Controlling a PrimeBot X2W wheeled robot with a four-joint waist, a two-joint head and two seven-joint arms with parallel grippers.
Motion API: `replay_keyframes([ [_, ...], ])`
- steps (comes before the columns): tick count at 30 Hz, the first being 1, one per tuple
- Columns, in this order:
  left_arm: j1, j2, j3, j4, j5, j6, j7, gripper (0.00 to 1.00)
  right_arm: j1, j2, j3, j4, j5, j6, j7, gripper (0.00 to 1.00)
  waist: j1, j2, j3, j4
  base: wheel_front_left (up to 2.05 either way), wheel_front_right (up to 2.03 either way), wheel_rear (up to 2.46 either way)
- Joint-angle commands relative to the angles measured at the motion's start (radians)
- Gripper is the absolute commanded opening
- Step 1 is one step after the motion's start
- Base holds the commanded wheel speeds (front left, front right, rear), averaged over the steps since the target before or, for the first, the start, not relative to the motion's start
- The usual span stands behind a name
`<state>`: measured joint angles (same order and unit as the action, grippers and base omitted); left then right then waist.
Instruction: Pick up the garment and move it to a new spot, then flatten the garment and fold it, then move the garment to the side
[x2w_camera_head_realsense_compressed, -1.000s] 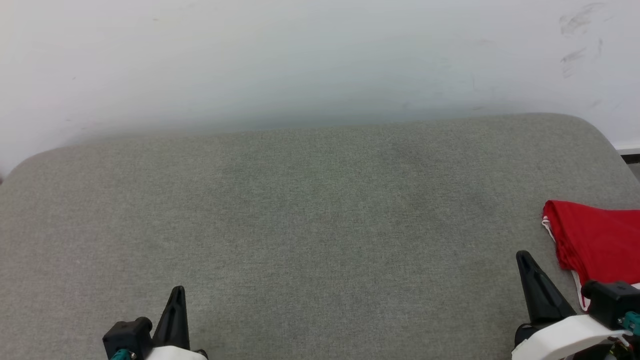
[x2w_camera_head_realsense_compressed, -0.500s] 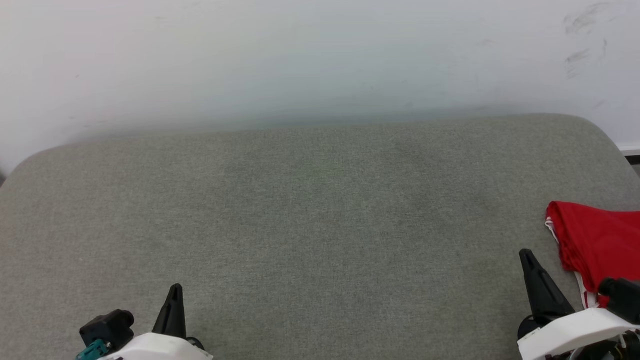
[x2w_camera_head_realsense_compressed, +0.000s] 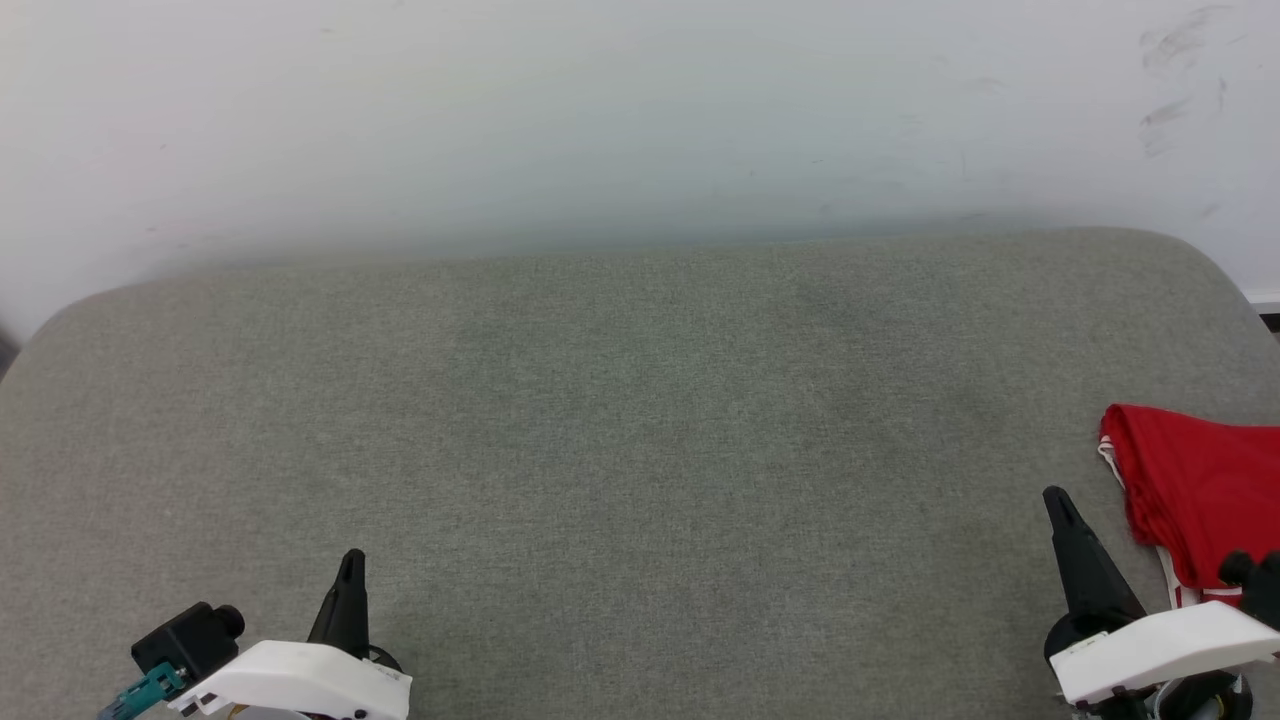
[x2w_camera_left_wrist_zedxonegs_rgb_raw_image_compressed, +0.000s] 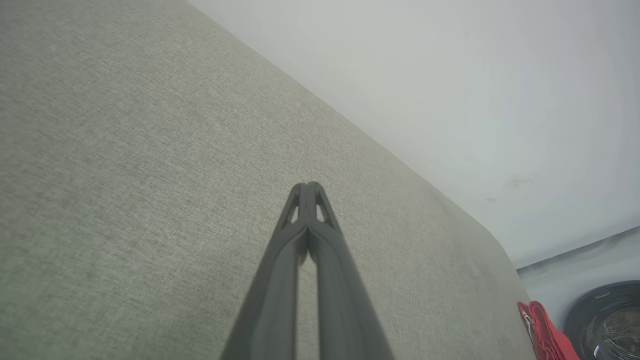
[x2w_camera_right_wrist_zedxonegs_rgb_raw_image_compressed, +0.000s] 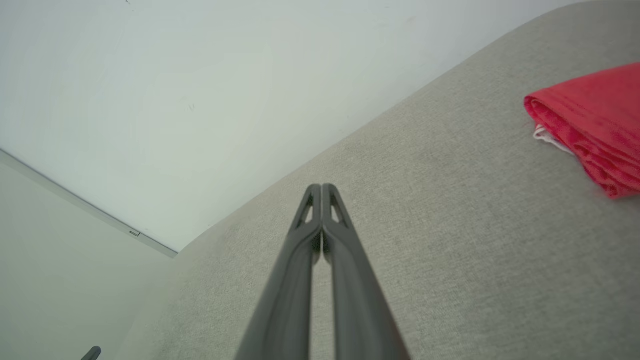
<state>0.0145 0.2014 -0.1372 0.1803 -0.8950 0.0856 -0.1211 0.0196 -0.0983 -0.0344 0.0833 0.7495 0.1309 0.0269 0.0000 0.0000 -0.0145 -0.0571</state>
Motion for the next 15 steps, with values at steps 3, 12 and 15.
replay_keyframes([
  [3, -0.029, -0.007, 0.021, -0.006, -0.052, -0.019, 0.014, 0.00, -0.034, 0.002, -0.008, 0.001, 0.063, 0.000, 0.004, 0.00, 0.0000, 0.0000, 0.001, 0.002, 0.00, 0.00, 0.00],
  [12, -0.042, -0.025, 0.050, 0.003, -0.152, -0.048, 0.043, 0.00, -0.048, 0.008, -0.017, 0.024, 0.180, 0.000, 0.015, 0.00, 0.0000, 0.0000, 0.002, 0.008, 0.00, 0.00, 0.00],
  [15, -0.048, -0.030, 0.060, 0.006, -0.183, -0.057, 0.052, 0.00, -0.054, 0.010, -0.020, 0.031, 0.216, 0.000, 0.018, 0.00, 0.0000, 0.0000, 0.003, 0.010, 0.00, 0.00, 0.00],
])
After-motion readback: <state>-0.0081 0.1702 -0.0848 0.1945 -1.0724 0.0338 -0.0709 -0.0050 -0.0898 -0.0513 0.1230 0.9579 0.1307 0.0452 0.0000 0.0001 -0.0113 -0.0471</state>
